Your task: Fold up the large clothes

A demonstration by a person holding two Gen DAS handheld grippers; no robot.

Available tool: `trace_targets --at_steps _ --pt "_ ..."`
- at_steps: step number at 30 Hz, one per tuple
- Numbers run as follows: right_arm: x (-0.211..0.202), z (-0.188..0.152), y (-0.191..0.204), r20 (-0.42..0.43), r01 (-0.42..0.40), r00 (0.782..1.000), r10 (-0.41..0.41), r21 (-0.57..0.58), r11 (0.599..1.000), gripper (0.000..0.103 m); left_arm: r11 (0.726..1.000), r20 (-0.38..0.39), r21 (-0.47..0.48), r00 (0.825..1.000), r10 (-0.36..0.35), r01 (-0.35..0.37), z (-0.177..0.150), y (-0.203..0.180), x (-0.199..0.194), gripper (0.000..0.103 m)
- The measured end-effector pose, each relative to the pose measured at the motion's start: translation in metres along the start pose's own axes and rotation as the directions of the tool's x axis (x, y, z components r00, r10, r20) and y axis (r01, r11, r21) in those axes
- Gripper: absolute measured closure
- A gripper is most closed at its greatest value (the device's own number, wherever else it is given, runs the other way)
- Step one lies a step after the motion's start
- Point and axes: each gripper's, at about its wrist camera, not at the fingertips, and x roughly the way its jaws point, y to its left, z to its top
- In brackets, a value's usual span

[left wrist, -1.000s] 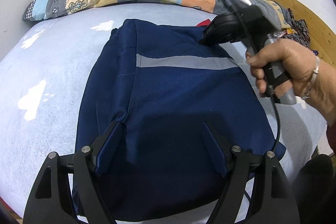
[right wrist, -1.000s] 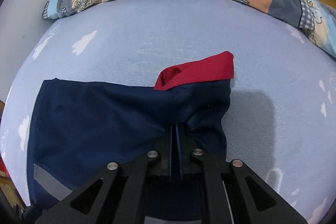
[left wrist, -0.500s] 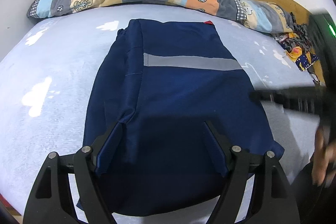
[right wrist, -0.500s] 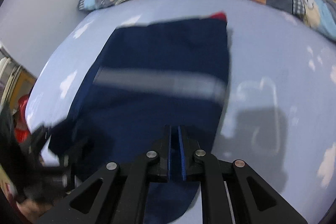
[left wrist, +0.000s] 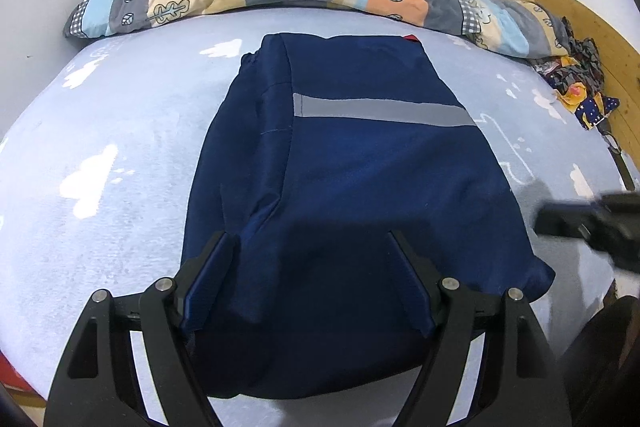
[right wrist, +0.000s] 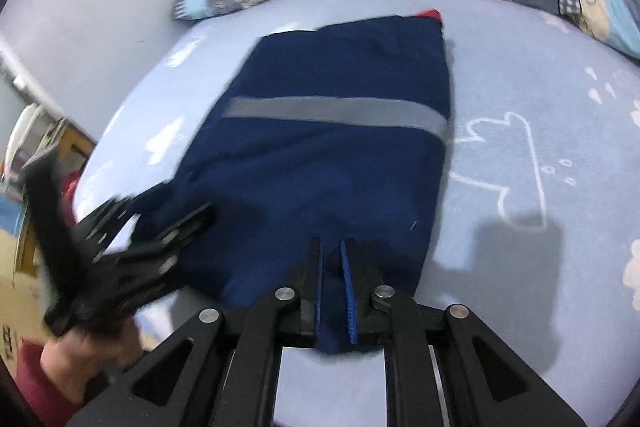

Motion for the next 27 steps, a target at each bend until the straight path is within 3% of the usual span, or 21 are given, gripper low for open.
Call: trace_targets --at_steps 3,10,13,16,21,23,27 --pt "-0.004 -0.019 0.013 -0.012 -0.002 1.0 0.002 -0.022 1.0 0.089 1.0 -0.004 0.001 1.0 0.006 -0.006 0.0 0.0 0.002 0.026" --pt "0.05 -0.044 0.01 -0.112 0.014 0.994 -0.015 -0.008 1.0 0.094 0.999 -0.008 0.035 1.0 0.03 -0.029 -0.005 -0.003 0.002 0.026" --pt "0.055 -0.047 0.008 -0.105 0.005 0.994 -0.006 -0.004 1.0 0.095 0.998 -0.01 0.045 0.999 0.041 -0.041 -0.006 -0.003 0.003 0.026" --pt "0.049 -0.043 0.01 -0.127 0.005 0.992 -0.007 -0.014 1.0 0.093 0.998 -0.007 0.047 0.999 0.043 -0.042 -0.006 -0.004 0.001 0.026" --pt "0.019 -0.024 0.012 -0.044 -0.01 0.999 0.01 -0.008 1.0 0.082 0.998 0.0 0.051 0.999 0.043 -0.043 -0.006 -0.005 -0.001 0.026" --pt "0.015 -0.01 0.008 -0.02 0.03 0.999 -0.03 -0.012 0.999 0.077 0.998 -0.001 0.048 0.999 0.041 -0.041 -0.005 -0.005 -0.001 0.026" --pt "0.028 0.009 -0.002 -0.027 0.069 0.997 -0.069 0.003 0.998 0.076 0.998 0.001 0.049 0.999 0.038 -0.038 -0.004 -0.005 -0.001 0.026"
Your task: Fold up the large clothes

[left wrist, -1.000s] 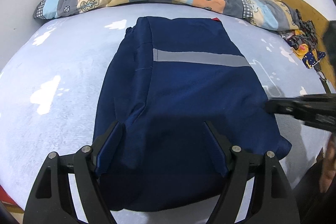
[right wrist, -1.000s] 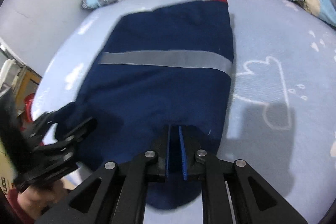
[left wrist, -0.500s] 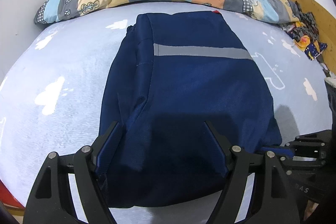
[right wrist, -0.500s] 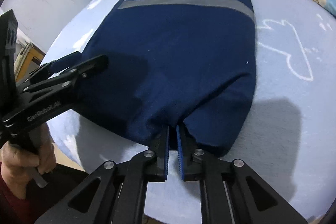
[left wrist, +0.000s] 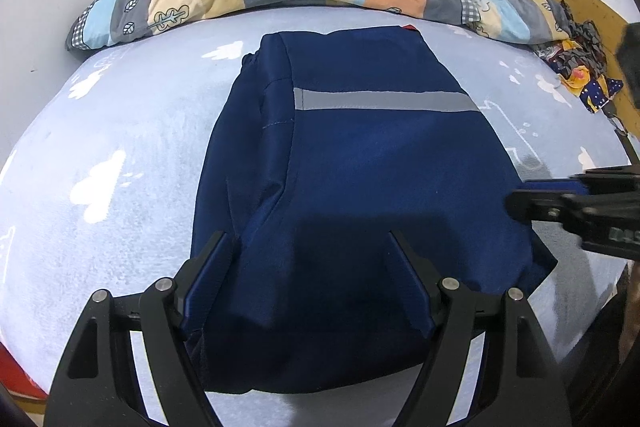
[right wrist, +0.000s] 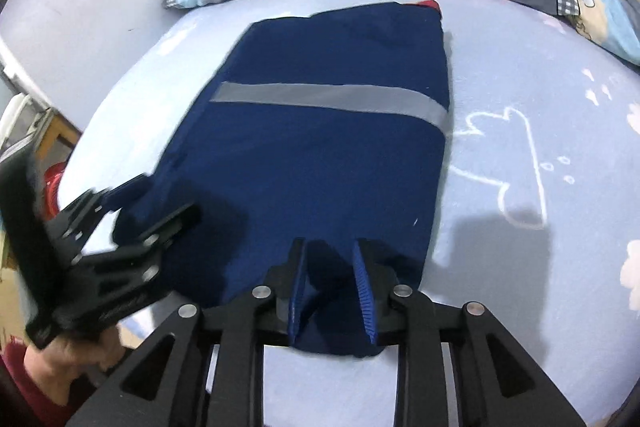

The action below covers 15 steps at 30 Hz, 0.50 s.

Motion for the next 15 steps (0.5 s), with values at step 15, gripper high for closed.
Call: trace_targets --at_steps 15 --pt "-0.006 0.003 -0.043 0.086 -0.199 0.978 0.191 0.094 0.976 0.053 0.966 0.053 -0.208 0.988 -0.143 0.151 0.017 0.052 -0.013 0.025"
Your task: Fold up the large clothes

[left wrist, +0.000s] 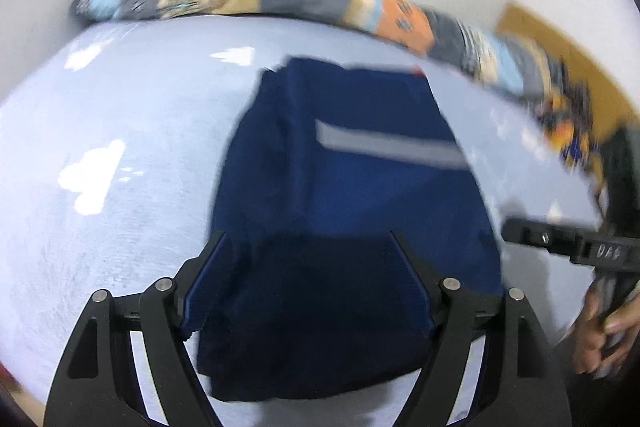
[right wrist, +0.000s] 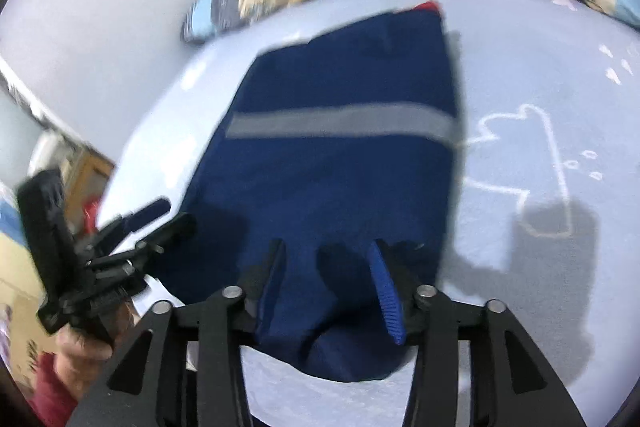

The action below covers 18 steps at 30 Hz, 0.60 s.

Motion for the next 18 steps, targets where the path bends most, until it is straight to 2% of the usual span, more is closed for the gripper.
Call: trace_targets --at_steps 2,3,5,7,11,15,18 --pt "-0.008 0.003 -0.02 0.028 -0.003 1.0 0.002 0.038 0.999 0.043 0.991 -0.012 -0.127 0.999 -0.03 0.028 0.006 0.03 0.002 0.025" --pt "-0.009 0.005 -0.028 0.028 0.001 1.0 -0.003 0.051 0.999 0.043 0.982 -0.025 -0.184 0.998 -0.054 0.048 0.008 0.043 0.005 0.025" --pt "-0.008 0.005 -0.048 0.021 0.001 1.0 -0.003 0.095 0.996 0.043 0.946 -0.08 -0.306 0.988 -0.134 0.104 0.01 0.068 0.019 0.024" --pt "-0.002 0.002 -0.061 0.012 -0.049 0.999 0.048 0.132 0.99 0.043 0.903 -0.116 -0.397 0.967 -0.226 0.163 0.01 0.086 0.034 0.024" --pt "0.016 -0.002 -0.076 -0.017 -0.124 0.992 0.129 0.176 0.977 0.043 0.861 -0.166 -0.447 0.924 -0.345 0.241 0.015 0.097 0.058 0.024" --pt "0.034 -0.004 -0.085 -0.048 -0.179 0.98 0.193 0.204 0.962 0.041 0.836 -0.223 -0.47 0.878 -0.425 0.285 0.018 0.1 0.082 0.023" --pt "0.041 -0.003 -0.092 -0.053 -0.226 0.968 0.244 0.229 0.947 0.034 0.801 -0.221 -0.495 0.843 -0.491 0.337 0.021 0.102 0.092 0.02"
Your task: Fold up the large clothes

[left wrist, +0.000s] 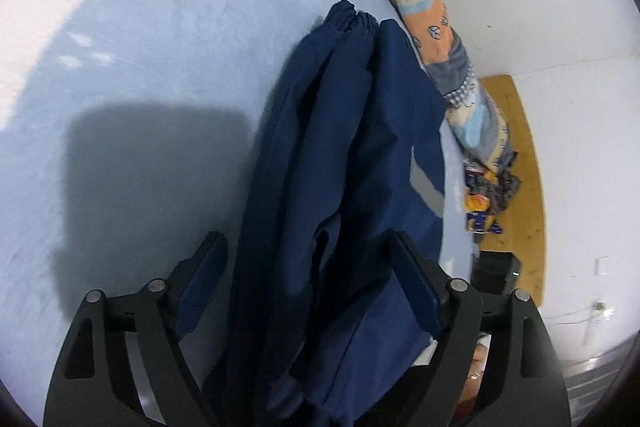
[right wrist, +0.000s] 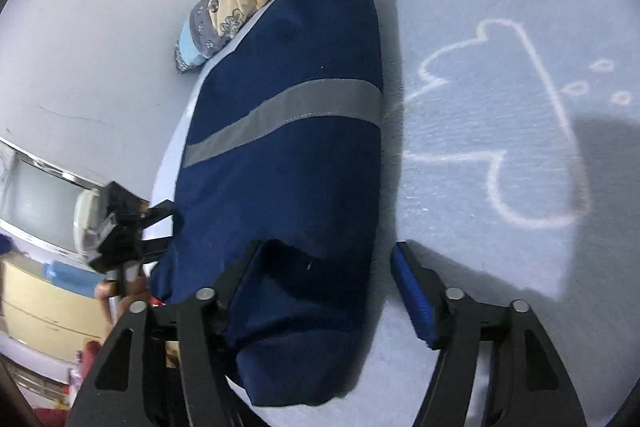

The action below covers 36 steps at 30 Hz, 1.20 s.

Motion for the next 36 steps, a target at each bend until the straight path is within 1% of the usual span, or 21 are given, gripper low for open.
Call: trace_targets --at_steps 3,5,7,9,10,11,12,13,14,15,16,17,19,20,21,23,25,28,30,34,36 --pt "0.006 0.007 -0.006 -0.003 -0.062 0.998 0.062 0.024 0.998 0.031 0.999 -0.03 0.0 0.998 -0.048 0.048 0.005 -0.001 0.006 0.018" --pt "0.015 0.013 -0.007 -0.011 -0.093 0.996 0.093 0.032 0.995 0.03 0.999 -0.047 0.022 0.998 -0.047 0.048 0.007 -0.006 0.013 0.018" --pt "0.023 0.019 -0.004 -0.017 -0.102 0.995 0.102 0.019 0.995 0.026 0.998 -0.06 0.042 0.997 -0.047 0.049 0.008 -0.01 0.014 0.018" --pt "0.03 0.023 0.005 -0.017 -0.065 0.998 0.065 -0.034 0.997 0.022 0.997 -0.067 0.068 0.997 -0.028 0.032 0.007 -0.017 0.017 0.017" --pt "0.036 0.024 0.014 -0.018 -0.035 0.999 0.034 -0.076 0.997 0.016 0.996 -0.062 0.093 0.998 0.0 0.006 0.006 -0.021 0.019 0.017" --pt "0.043 0.024 0.026 -0.019 0.014 1.0 -0.016 -0.132 0.991 0.013 0.993 -0.049 0.117 0.999 0.019 -0.013 0.001 -0.026 0.02 0.017" --pt "0.047 0.022 0.037 -0.012 0.07 0.997 -0.074 -0.186 0.98 0.013 0.991 -0.035 0.134 0.999 0.034 -0.029 0.0 -0.032 0.023 0.017" --pt "0.051 0.019 0.048 0.008 0.13 0.991 -0.132 -0.243 0.961 0.014 0.982 -0.011 0.173 0.997 0.078 -0.075 -0.005 -0.041 0.028 0.017" --pt "0.053 0.014 0.059 0.033 0.192 0.981 -0.191 -0.299 0.935 0.018 0.968 0.007 0.221 0.993 0.118 -0.117 -0.008 -0.051 0.032 0.017" --pt "0.053 0.01 0.067 0.055 0.238 0.971 -0.234 -0.338 0.91 0.021 0.944 0.027 0.287 0.986 0.163 -0.164 -0.014 -0.064 0.039 0.017" --pt "0.05 0.007 0.075 0.081 0.277 0.961 -0.266 -0.373 0.886 0.029 0.915 0.047 0.343 0.976 0.211 -0.214 -0.02 -0.074 0.045 0.017" --pt "0.047 0.003 0.084 0.114 0.315 0.949 -0.295 -0.414 0.854 0.041 0.886 0.072 0.383 0.964 0.255 -0.262 -0.026 -0.083 0.049 0.017" --pt "0.039 -0.006 0.1 0.169 0.375 0.927 -0.335 -0.48 0.793 0.052 0.854 0.107 0.417 0.95 0.294 -0.312 -0.033 -0.092 0.052 0.017" --pt "0.035 -0.011 0.107 0.197 0.402 0.915 -0.352 -0.504 0.764 0.056 0.854 0.12 0.412 0.948 0.296 -0.319 -0.035 -0.093 0.051 0.019" --pt "0.032 -0.017 0.112 0.221 0.424 0.905 -0.362 -0.522 0.741 0.058 0.855 0.132 0.404 0.946 0.296 -0.324 -0.035 -0.095 0.05 0.023" --pt "0.028 -0.026 0.118 0.259 0.457 0.889 -0.378 -0.541 0.706 0.06 0.862 0.163 0.391 0.946 0.28 -0.323 -0.038 -0.099 0.042 0.028" --pt "0.024 -0.03 0.123 0.278 0.48 0.876 -0.393 -0.558 0.677 0.062 0.861 0.178 0.399 0.948 0.264 -0.315 -0.04 -0.107 0.038 0.029" --pt "0.009 -0.034 0.126 0.294 0.491 0.871 -0.394 -0.561 0.667 0.063 0.864 0.162 0.415 0.958 0.238 -0.285 -0.047 -0.122 0.041 0.029" --pt "0.0 -0.031 0.127 0.315 0.508 0.861 -0.399 -0.555 0.659 0.064 0.856 0.15 0.435 0.96 0.236 -0.278 -0.053 -0.13 0.046 0.029" --pt "-0.017 -0.021 0.127 0.338 0.535 0.845 -0.415 -0.532 0.656 0.065 0.835 0.128 0.489 0.967 0.218 -0.253 -0.072 -0.158 0.062 0.029" --pt "-0.032 -0.023 0.122 0.35 0.557 0.831 -0.432 -0.527 0.642 0.065 0.836 0.122 0.501 0.974 0.191 -0.226 -0.079 -0.172 0.067 0.029"
